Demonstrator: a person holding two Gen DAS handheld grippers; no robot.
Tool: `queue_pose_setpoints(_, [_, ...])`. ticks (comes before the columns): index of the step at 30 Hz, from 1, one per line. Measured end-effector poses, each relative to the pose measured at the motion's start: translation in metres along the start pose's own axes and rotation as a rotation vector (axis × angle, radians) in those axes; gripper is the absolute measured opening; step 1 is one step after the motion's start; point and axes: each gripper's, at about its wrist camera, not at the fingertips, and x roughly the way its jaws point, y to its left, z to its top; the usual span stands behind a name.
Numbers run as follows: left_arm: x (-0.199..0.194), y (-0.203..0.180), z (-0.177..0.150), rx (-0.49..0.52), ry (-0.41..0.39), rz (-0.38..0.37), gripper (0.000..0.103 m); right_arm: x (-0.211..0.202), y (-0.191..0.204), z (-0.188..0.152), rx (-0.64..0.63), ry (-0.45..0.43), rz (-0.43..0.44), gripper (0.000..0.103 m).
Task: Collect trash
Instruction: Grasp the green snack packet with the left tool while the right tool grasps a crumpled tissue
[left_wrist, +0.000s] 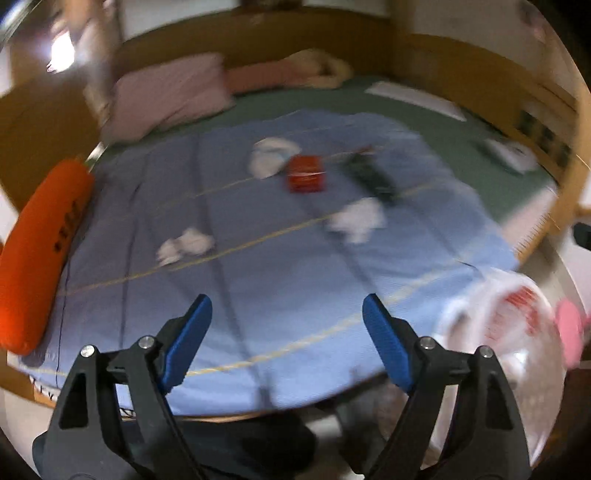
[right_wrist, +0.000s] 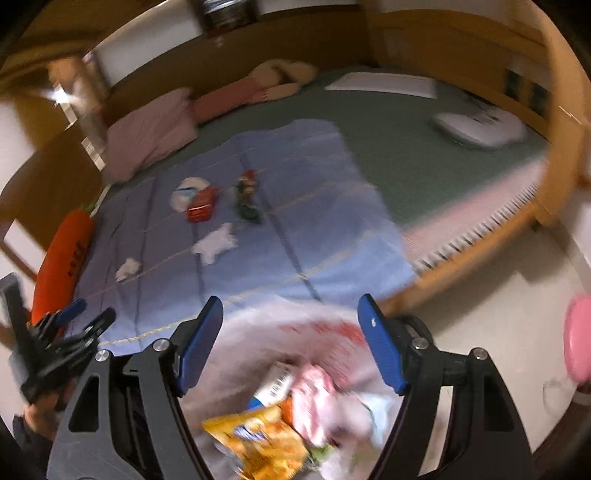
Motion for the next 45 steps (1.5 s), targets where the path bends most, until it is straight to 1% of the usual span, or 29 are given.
queue_pose_setpoints(2, [0.012, 0.018, 0.006, -0.026, 0.014, 0.03, 0.083, 0.026, 0.023, 0.027, -0.055, 0.027, 0.026, 0.074])
queue_pose_setpoints(4, [0.026, 0.038, 0.015, -0.038, 0.029, 0.059, 0.083, 0.061, 0.05, 0.055, -0.124, 0.049, 0.019, 0.074])
queue_pose_setpoints(6, [0.04, 0.055, 0.023, -0.044, 0.045, 0.068, 0.084, 0.09, 0.069, 0.073, -0.163, 0.073, 0.023, 0.074])
queue_pose_setpoints(8, [0.05, 0.07, 0.029, -0.053, 0.06, 0.077, 0.084, 0.136, 0.085, 0.099, -0.146, 0.117, 0.065, 0.074])
queue_pose_setpoints(9, [0.057, 0.082, 0.034, -0.061, 0.064, 0.083, 0.084, 0.154, 0.089, 0.109, -0.129, 0.131, 0.064, 0.074])
queue_pose_setpoints(10, [0.062, 0.089, 0.037, -0.064, 0.064, 0.088, 0.084, 0.178, 0.093, 0.119, -0.108, 0.151, 0.055, 0.074])
queue_pose_setpoints(13, [0.076, 0.114, 0.043, -0.065, 0.063, 0.094, 0.087, 0.244, 0.101, 0.139, -0.078, 0.21, -0.021, 0.074])
queue_pose_setpoints(16, [0.09, 0.137, 0.042, -0.08, 0.065, 0.068, 0.087, 0.306, 0.098, 0.145, -0.022, 0.28, -0.085, 0.074])
queue_pose_setpoints(17, [0.095, 0.146, 0.039, -0.103, 0.072, 0.055, 0.087, 0.315, 0.098, 0.145, -0.02, 0.288, -0.105, 0.072])
queue_pose_setpoints(18, [0.1, 0.154, 0.037, -0.132, 0.081, 0.039, 0.087, 0.326, 0.097, 0.144, -0.018, 0.295, -0.137, 0.058])
queue_pose_setpoints(19, [0.105, 0.161, 0.035, -0.163, 0.098, 0.023, 0.087, 0.332, 0.098, 0.145, -0.016, 0.303, -0.146, 0.048])
queue_pose_setpoints(20, [0.11, 0.166, 0.034, -0.197, 0.121, 0.009, 0.087, 0.34, 0.097, 0.142, -0.001, 0.325, -0.137, 0.03])
queue_pose_setpoints(21, [0.114, 0.177, 0.033, -0.258, 0.151, -0.011, 0.087, 0.342, 0.096, 0.139, 0.023, 0.329, -0.122, 0.027])
queue_pose_setpoints(23, [0.113, 0.189, 0.033, -0.309, 0.146, -0.011, 0.087, 0.336, 0.103, 0.138, 0.032, 0.322, -0.072, 0.018])
queue_pose_setpoints(25, [0.104, 0.203, 0.034, -0.349, 0.112, 0.035, 0.087, 0.325, 0.12, 0.133, 0.019, 0.345, 0.035, 0.018])
queue_pose_setpoints(27, [0.095, 0.216, 0.033, -0.398, 0.089, 0.06, 0.087, 0.311, 0.157, 0.121, -0.053, 0.401, 0.17, 0.018])
queue_pose_setpoints(28, [0.092, 0.223, 0.031, -0.429, 0.079, 0.071, 0.087, 0.308, 0.169, 0.118, -0.08, 0.421, 0.202, 0.018])
queue_pose_setpoints(29, [0.089, 0.229, 0.03, -0.454, 0.072, 0.081, 0.087, 0.303, 0.193, 0.108, -0.137, 0.456, 0.256, 0.018])
queue_pose_setpoints(31, [0.086, 0.236, 0.028, -0.479, 0.067, 0.094, 0.087, 0.295, 0.236, 0.087, -0.233, 0.524, 0.354, 0.018])
queue_pose_setpoints(33, [0.085, 0.24, 0.027, -0.495, 0.068, 0.103, 0.087, 0.291, 0.267, 0.071, -0.281, 0.581, 0.437, 0.019])
queue_pose_setpoints(34, [0.085, 0.241, 0.026, -0.501, 0.071, 0.104, 0.087, 0.287, 0.28, 0.064, -0.302, 0.597, 0.479, 0.025])
queue_pose_setpoints(35, [0.084, 0.243, 0.025, -0.503, 0.073, 0.106, 0.087, 0.286, 0.287, 0.062, -0.317, 0.6, 0.501, 0.032])
queue_pose_setpoints(36, [0.085, 0.244, 0.025, -0.505, 0.079, 0.111, 0.087, 0.283, 0.296, 0.061, -0.339, 0.595, 0.517, 0.05])
queue_pose_setpoints(37, [0.086, 0.246, 0.024, -0.508, 0.087, 0.113, 0.087, 0.279, 0.298, 0.064, -0.345, 0.567, 0.512, 0.063])
queue_pose_setpoints(39, [0.089, 0.248, 0.021, -0.518, 0.102, 0.105, 0.087, 0.269, 0.292, 0.074, -0.324, 0.505, 0.511, 0.065])
queue_pose_setpoints(41, [0.091, 0.249, 0.02, -0.528, 0.112, 0.101, 0.087, 0.265, 0.276, 0.086, -0.281, 0.456, 0.482, 0.065])
queue_pose_setpoints(42, [0.091, 0.25, 0.019, -0.528, 0.115, 0.097, 0.087, 0.263, 0.265, 0.092, -0.265, 0.426, 0.418, 0.065])
queue_pose_setpoints(43, [0.091, 0.249, 0.019, -0.526, 0.117, 0.092, 0.087, 0.263, 0.257, 0.094, -0.281, 0.41, 0.328, 0.065])
queue_pose_setpoints(45, [0.092, 0.245, 0.019, -0.517, 0.121, 0.071, 0.087, 0.267, 0.255, 0.09, -0.341, 0.424, 0.208, 0.065])
